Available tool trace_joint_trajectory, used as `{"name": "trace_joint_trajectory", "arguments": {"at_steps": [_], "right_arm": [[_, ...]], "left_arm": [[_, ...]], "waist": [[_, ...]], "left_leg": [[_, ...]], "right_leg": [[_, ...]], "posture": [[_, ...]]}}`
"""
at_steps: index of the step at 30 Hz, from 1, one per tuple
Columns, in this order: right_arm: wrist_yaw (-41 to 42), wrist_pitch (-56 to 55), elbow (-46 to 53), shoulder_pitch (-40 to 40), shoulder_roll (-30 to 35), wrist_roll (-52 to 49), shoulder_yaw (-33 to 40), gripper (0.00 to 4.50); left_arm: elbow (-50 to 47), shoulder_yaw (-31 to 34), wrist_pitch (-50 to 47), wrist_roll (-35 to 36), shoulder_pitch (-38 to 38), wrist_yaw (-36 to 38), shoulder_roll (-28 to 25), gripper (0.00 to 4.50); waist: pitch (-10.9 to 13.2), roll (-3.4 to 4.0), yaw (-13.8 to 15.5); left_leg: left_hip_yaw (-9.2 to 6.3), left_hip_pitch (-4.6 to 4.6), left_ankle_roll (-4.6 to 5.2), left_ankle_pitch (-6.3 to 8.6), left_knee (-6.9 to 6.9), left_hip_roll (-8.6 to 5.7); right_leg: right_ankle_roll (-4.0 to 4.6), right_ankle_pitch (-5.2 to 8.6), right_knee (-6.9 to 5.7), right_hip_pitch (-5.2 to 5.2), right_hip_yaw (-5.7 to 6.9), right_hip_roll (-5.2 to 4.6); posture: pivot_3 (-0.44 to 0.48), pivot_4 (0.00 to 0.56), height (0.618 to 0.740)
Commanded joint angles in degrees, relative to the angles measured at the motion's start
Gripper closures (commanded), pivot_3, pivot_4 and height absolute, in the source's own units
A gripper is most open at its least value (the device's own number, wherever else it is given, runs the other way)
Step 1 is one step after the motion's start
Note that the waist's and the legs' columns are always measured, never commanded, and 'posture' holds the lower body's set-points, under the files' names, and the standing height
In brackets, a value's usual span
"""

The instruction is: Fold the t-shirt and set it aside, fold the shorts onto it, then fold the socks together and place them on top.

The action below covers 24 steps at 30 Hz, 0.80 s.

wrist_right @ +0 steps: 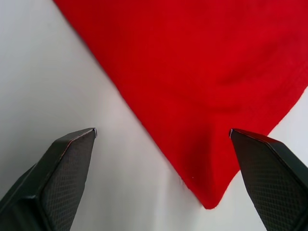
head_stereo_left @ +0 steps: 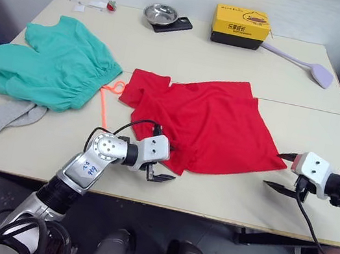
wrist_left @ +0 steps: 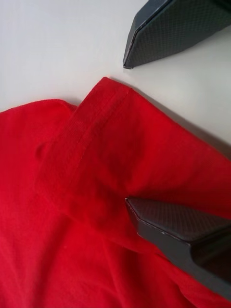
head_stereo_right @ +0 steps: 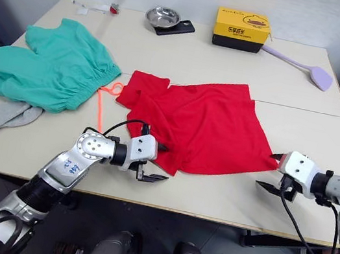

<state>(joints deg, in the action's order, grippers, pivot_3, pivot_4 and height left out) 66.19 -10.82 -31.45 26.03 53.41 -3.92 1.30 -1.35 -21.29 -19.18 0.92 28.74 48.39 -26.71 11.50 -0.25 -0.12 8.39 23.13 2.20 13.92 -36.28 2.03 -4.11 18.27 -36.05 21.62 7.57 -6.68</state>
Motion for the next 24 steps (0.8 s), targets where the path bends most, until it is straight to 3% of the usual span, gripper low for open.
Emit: {"name": "trace_joint_trajectory", "arguments": {"at_steps": [1,8,11,12,18,24], "right_arm": [[0.16,4.02,-1.98,1.78,0.18,1.56,-1.46,0.64],[-0.03,3.52,-5.48,4.67,-0.53,3.56,-4.03,3.07],[1.56,4.02,-5.03,4.98,-0.8,2.97,-4.4,4.06],[2.32,4.2,-4.4,4.76,-0.68,2.59,-4.35,4.46],[6.26,5.52,1.12,2.33,0.57,0.24,-3.31,4.49],[12.74,13.24,17.49,-7.39,3.41,-6.89,-1.17,4.49]], "left_arm": [[3.51,0.31,0.35,-1.79,0.91,-0.53,-0.24,1.21],[6.22,1.33,3.57,-0.92,2.5,0.9,-0.37,3.48],[6.35,4.76,6.3,2.87,2.17,5.17,-2.89,4.43],[6.16,6.26,7.84,4.95,1.81,7.79,-4.27,4.5],[5.64,15.41,12.45,13.53,-2.54,19.06,-13.28,4.5],[2.6,21.44,11.96,16.89,-10.53,23.57,-20.78,4.5]], "waist": [[0.0,0.0,0.0],[-0.02,-0.01,-0.09],[-0.01,-0.01,-0.28],[-0.01,-0.01,-0.34],[-0.01,-0.01,-0.55],[-0.01,0.0,-0.6]], "left_leg": [[0.0,0.0,0.01,-0.02,0.0,0.0],[0.02,-0.03,0.0,-0.02,-0.04,0.07],[0.04,-0.02,0.0,-0.03,-0.03,0.1],[0.05,-0.02,-0.01,-0.03,-0.02,0.12],[0.07,0.01,-0.09,0.0,0.05,0.18],[0.06,0.06,-0.11,0.05,0.16,0.2]], "right_leg": [[0.03,-0.03,0.0,0.0,0.01,-0.01],[0.1,-0.18,0.03,-0.02,0.02,-0.01],[0.1,-0.18,0.04,0.0,0.03,0.0],[0.1,-0.18,0.04,0.02,0.04,0.01],[0.2,-0.12,0.06,0.09,0.09,0.03],[0.22,-0.09,0.08,0.18,0.08,0.03]], "posture": [[0.0,0.15,0.74],[0.0,0.15,0.74],[0.0,0.15,0.74],[0.0,0.15,0.74],[0.0,0.15,0.74],[0.0,0.15,0.74]]}}
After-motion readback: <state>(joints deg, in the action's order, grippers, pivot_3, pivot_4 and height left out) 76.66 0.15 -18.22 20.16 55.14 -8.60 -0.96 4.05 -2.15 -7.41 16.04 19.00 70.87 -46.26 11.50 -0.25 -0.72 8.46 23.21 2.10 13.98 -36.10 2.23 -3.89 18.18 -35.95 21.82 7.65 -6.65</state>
